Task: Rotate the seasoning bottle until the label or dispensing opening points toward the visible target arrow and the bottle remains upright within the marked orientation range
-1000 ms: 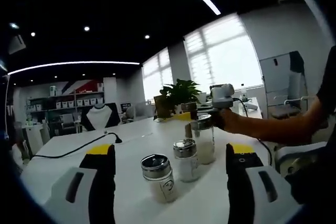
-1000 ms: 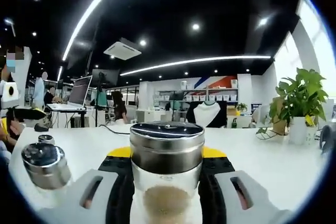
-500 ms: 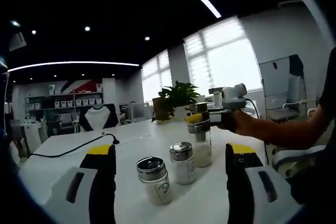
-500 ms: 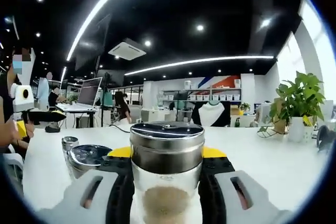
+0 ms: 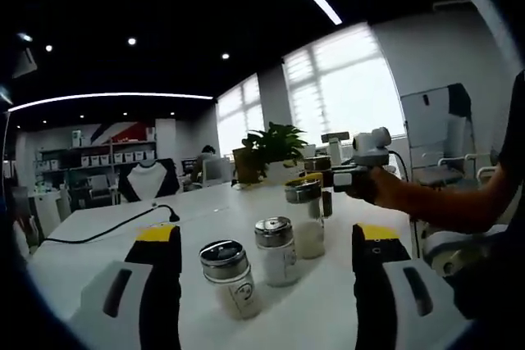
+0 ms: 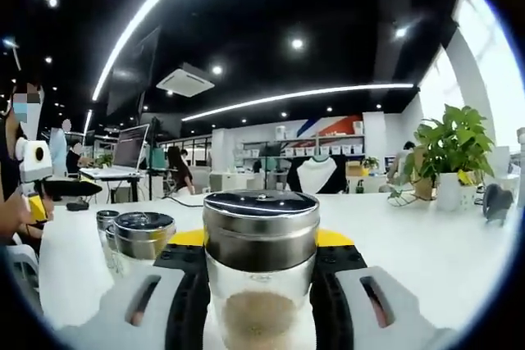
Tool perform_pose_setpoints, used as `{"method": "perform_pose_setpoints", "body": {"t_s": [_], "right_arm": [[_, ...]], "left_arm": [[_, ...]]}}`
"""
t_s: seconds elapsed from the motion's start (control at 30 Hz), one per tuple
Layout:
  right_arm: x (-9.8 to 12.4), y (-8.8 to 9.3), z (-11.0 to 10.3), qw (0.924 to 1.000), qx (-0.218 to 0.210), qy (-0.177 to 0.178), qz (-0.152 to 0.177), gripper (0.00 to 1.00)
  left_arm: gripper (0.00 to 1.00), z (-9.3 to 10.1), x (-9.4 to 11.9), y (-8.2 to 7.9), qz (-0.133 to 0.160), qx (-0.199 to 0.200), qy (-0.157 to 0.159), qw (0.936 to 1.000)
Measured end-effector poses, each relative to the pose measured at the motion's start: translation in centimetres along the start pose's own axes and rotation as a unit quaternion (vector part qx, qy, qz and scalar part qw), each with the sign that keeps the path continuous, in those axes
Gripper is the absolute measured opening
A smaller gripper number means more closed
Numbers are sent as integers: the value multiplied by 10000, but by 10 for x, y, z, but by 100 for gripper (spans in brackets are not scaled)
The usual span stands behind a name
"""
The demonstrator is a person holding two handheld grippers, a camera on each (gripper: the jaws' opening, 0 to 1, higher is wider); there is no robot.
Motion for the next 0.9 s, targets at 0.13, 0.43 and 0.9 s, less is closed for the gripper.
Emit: {"method": "perform_pose_setpoints", "body": {"t_s": [0.13,0.43,0.9], "right_arm": [[13,-4,1,9999,43,70,-64,45],[36,-11,-4,9999,92,3,-126,45],[56,-50,-43,9933,77,-1074,411,45]], "left_arm": [[90,2,0,-1,46,22,41,10000],[92,10,-2,-3,170,236,211,9994],[90,28,-11,7,24,404,549,9977]]}}
Point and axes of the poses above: the point that each gripper's makers call its tool centre point, and the gripper's own axes: x roughly backward along the fingers, z roughly to its right, y roughly out of its underside, the point moved 5 cm from there along x, roughly backward along the fingers, and after that the axes turned 14 degrees about x, right-handed, at the moved point
